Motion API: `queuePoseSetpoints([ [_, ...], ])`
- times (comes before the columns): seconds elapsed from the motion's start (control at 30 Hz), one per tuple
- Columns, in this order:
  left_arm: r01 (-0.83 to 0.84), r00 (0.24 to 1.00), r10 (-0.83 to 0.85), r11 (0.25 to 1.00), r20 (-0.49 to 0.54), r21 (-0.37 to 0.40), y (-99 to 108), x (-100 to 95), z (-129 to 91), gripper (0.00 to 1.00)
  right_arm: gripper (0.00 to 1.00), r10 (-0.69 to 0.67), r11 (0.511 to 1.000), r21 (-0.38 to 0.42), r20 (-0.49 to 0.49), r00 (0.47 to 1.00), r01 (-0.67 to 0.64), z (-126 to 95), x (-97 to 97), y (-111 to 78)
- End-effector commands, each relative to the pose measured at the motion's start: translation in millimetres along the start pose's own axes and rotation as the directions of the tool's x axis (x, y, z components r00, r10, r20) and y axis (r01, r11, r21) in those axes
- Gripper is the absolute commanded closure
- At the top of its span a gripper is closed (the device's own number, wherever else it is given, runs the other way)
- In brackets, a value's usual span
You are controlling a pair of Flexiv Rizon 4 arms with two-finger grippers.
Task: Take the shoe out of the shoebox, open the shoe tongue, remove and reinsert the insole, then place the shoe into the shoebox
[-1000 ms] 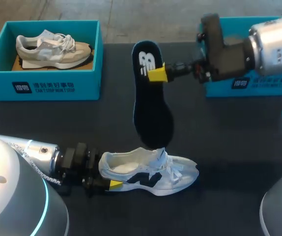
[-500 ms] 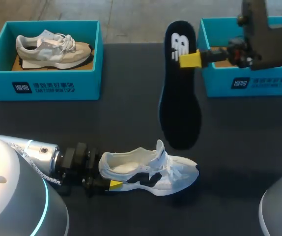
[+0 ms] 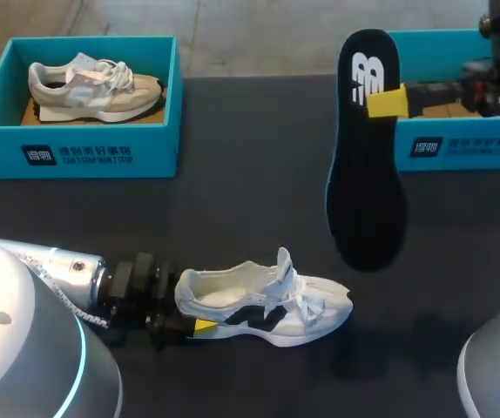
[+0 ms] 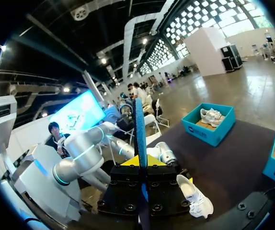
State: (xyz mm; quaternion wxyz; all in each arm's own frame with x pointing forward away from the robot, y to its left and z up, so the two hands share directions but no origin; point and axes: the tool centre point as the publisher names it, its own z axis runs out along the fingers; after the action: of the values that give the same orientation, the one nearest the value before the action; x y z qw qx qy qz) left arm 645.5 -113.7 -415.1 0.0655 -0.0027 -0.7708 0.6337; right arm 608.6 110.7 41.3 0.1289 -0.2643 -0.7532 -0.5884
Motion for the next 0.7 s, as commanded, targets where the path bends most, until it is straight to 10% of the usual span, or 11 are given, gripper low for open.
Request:
queuePoseSetpoints([
  [0.03, 0.000, 1.000, 0.000, 1.000, 0.001, 0.000, 0, 0.0, 1, 1.00, 1.00, 0.002, 1.000, -0.002, 0.004, 1.000, -0.002, 0, 0.5, -1.8],
  [0.7, 0.000, 1.000, 0.000, 1.000, 0.001, 0.000, 0, 0.0, 1, 1.00, 1.00, 0.107, 0.987, -0.121, -0.028, 0.994, -0.109, -38, 55.1, 16.0],
])
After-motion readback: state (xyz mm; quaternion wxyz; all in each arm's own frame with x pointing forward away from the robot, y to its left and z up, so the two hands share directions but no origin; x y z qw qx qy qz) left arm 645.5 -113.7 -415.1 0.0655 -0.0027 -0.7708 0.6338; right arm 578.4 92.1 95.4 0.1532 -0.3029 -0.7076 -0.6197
